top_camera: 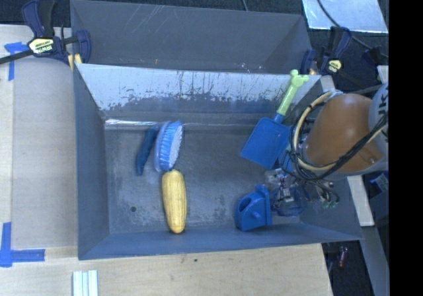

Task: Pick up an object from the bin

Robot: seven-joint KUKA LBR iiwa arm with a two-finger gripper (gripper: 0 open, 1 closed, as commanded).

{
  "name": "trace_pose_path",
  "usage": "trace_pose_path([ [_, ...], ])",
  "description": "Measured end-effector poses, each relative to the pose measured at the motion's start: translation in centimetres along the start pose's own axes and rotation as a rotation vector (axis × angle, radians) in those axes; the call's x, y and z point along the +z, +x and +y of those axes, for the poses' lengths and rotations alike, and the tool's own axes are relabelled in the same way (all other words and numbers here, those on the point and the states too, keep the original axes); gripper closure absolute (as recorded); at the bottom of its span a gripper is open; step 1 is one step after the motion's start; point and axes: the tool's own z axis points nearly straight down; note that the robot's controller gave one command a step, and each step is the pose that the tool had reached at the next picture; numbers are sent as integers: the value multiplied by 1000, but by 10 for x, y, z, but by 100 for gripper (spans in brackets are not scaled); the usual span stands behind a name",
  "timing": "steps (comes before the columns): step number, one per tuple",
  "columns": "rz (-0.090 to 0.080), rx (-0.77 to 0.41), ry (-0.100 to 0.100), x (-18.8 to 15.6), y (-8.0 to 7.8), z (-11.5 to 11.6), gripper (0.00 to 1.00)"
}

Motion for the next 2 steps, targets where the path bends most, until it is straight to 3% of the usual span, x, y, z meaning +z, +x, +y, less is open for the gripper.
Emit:
trace_pose_path([
  [2, -3, -1, 1, -32, 0, 0, 100],
])
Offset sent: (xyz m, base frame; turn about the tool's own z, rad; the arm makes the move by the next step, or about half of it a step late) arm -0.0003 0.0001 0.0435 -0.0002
